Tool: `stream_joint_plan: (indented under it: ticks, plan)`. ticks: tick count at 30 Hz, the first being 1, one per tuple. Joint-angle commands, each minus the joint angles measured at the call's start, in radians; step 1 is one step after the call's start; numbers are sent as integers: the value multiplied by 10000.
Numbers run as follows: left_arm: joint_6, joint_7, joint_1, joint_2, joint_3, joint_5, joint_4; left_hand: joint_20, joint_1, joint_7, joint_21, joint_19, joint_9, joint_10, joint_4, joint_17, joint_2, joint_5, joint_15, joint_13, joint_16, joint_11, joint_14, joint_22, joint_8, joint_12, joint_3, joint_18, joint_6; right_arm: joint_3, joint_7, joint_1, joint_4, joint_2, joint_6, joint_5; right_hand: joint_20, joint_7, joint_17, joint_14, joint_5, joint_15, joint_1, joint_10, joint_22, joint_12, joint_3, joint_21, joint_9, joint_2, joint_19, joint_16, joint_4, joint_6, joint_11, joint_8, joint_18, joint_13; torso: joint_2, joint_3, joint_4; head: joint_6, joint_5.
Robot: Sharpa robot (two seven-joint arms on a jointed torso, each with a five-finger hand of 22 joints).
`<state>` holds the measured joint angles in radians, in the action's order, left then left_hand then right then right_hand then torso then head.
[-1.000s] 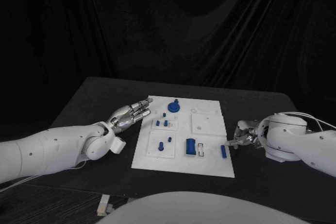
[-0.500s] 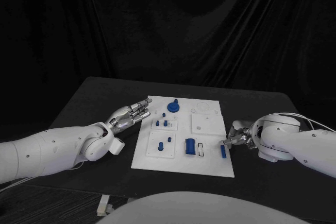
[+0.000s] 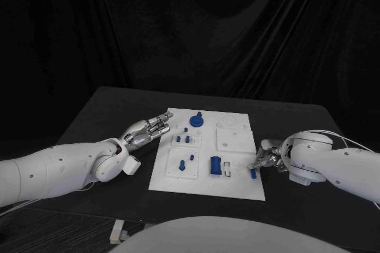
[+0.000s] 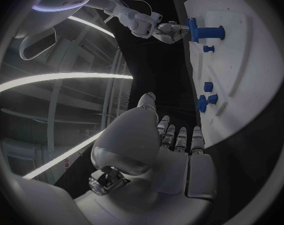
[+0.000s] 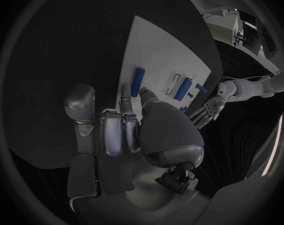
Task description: Assemble the parts on the task board
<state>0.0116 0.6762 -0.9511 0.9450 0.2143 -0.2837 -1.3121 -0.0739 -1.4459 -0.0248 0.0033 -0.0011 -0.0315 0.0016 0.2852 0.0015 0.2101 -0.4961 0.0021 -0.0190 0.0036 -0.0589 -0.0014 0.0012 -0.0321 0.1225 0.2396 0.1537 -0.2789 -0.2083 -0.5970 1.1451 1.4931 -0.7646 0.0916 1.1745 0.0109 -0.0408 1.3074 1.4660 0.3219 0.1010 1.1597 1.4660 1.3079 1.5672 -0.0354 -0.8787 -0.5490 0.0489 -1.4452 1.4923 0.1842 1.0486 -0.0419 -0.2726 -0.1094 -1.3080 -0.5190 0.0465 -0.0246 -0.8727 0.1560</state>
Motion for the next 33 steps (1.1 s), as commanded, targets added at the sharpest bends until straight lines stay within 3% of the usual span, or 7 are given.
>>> stream_joint_plan:
  ticks: [1, 7, 15, 21, 24, 27, 33]
  plan:
    - [397, 2110, 9, -34, -8, -37, 5, -129, -130, 91, -33, 11, -10, -5, 7, -15, -11, -50, 122, 7, -36, 100, 14, -12, -2, -51, -66, -113, 5, 4, -299, -51, -79, 57, 410, 196, 5, 4, 592, 690, -160, -38, 98, 1048, 928, 36, 38, 122, 20, -32, 69, -53, -144, -69, 82, 85, -124, -2628, 4, 1, 1, 1, -2]
    - [622, 2019, 9, -81, -8, -37, 47, -291, -190, 154, -33, 11, -7, -3, 6, -15, 20, -97, 286, 4, -36, 191, 14, -12, 2, -31, -100, -113, 36, 4, -344, -108, -200, 216, 607, 505, 20, -37, 351, 647, -192, -62, 185, 1048, 836, 36, 132, 418, 54, -124, 111, -158, -324, -177, 116, 194, -164, -2628, 0, 0, -3, 1, -30]
    - [745, 1979, 9, -108, -8, -37, 86, -322, -203, 169, -33, 11, -7, 0, 4, -15, 32, -116, 309, 2, -36, 225, 14, -12, 2, -19, -110, -110, 45, 4, -347, -245, -318, 413, 737, 596, 49, -81, 335, 656, 105, -96, 555, 1048, 794, 36, 457, 481, 94, -234, 79, -162, -825, -308, 156, 341, -161, -2628, -7, 0, -6, 1, 13]
    - [827, 1948, 9, -129, -8, -37, 133, -370, -216, 191, -33, 11, -1, 0, 6, -15, 63, -131, 342, 3, -36, 263, 14, -12, 10, -20, -129, -100, 99, 5, -291, -321, -289, 434, 575, 607, 55, -100, 329, 658, 1221, -96, 1307, 1048, 811, 36, 1192, 411, 129, -274, 39, -153, -1666, -391, 166, 448, -141, -2628, 0, 2, -6, 1, 52]
    - [857, 1931, 9, -134, -8, -37, 153, -370, -216, 191, -33, 11, -1, 0, 6, -15, 63, -131, 342, 3, -36, 263, 14, -12, 10, -20, -129, -100, 99, 5, -196, -337, -184, 366, 324, 611, 67, -164, 348, 661, 2208, -127, 1431, 1048, 842, 36, 1719, 345, 148, -378, 16, -137, -2071, -343, 218, 465, -123, -2628, -3, -3, 3, 1, 67]
    - [864, 1912, 9, -119, -8, -37, 162, -394, -222, 199, -33, 11, 1, 1, 6, -15, 80, -140, 354, 2, -36, 285, 14, -12, 12, -13, -139, -92, 118, 6, -13, -341, 64, 200, 18, 618, 93, -254, 393, 668, 3155, -189, 1067, 1048, 929, 36, 2782, 212, 100, -720, -14, -99, -2576, -165, 244, 381, -103, -2628, -4, -4, 8, 1, 101]
    - [853, 1889, 9, -90, -8, -37, 161, -402, -222, 187, -33, 11, 4, 1, 8, -15, 85, -139, 356, 2, -36, 288, 14, -12, 15, -16, -141, -87, 143, 8, 197, -197, 538, -116, -316, 207, 102, -201, 410, 668, 3332, -163, 353, 1048, 1018, 36, 3962, 126, -36, -933, -31, -68, -3000, -81, 245, 258, -91, -2628, -1, 0, 5, 1, 80]
